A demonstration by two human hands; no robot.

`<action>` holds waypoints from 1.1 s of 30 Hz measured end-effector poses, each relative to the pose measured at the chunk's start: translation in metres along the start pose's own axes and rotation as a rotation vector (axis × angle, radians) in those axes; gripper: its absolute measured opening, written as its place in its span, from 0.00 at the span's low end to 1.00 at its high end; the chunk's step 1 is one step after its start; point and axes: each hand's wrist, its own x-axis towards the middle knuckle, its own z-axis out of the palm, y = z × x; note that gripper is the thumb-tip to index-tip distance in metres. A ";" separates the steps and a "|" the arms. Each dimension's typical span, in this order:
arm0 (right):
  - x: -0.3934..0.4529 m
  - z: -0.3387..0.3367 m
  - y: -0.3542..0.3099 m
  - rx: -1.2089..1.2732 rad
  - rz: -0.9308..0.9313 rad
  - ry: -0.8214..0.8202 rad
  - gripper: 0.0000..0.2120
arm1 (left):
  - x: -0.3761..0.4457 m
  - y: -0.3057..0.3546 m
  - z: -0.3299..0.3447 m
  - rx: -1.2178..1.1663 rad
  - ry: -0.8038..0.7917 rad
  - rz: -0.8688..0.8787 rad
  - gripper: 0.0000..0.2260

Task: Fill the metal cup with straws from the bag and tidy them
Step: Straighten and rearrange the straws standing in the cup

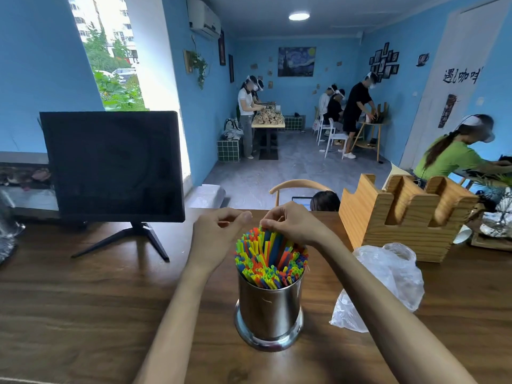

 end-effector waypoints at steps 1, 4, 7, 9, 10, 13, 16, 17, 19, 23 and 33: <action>-0.001 -0.002 -0.002 0.001 -0.008 0.021 0.07 | 0.000 -0.001 0.000 -0.003 0.010 -0.005 0.05; -0.003 -0.012 -0.010 0.004 -0.044 0.081 0.10 | 0.002 -0.002 0.000 -0.020 0.021 -0.007 0.07; -0.007 -0.029 -0.021 0.023 -0.083 0.153 0.12 | 0.003 0.000 0.001 -0.026 -0.015 0.004 0.05; -0.010 -0.039 -0.028 0.059 -0.090 0.190 0.12 | 0.004 0.001 0.003 -0.026 -0.077 0.011 0.03; -0.012 -0.043 -0.030 0.082 -0.089 0.189 0.12 | 0.004 0.002 0.004 -0.025 -0.114 0.013 0.02; -0.014 -0.048 -0.034 0.044 -0.085 0.135 0.11 | 0.004 0.000 0.009 -0.004 -0.187 0.007 0.02; -0.014 -0.049 -0.033 -0.021 -0.064 0.084 0.12 | 0.005 -0.004 0.014 -0.019 -0.198 -0.003 0.02; -0.014 -0.050 -0.032 -0.013 -0.060 0.084 0.12 | 0.006 -0.006 0.015 -0.025 -0.198 0.002 0.03; -0.014 -0.048 -0.032 0.027 -0.059 0.091 0.12 | 0.007 -0.006 0.017 -0.041 -0.207 0.023 0.05; -0.014 -0.042 -0.032 0.079 -0.087 0.060 0.11 | 0.009 -0.002 0.027 -0.019 -0.225 0.050 0.06; -0.014 -0.041 -0.029 -0.022 -0.144 0.120 0.12 | 0.018 -0.001 0.027 -0.003 -0.320 0.024 0.04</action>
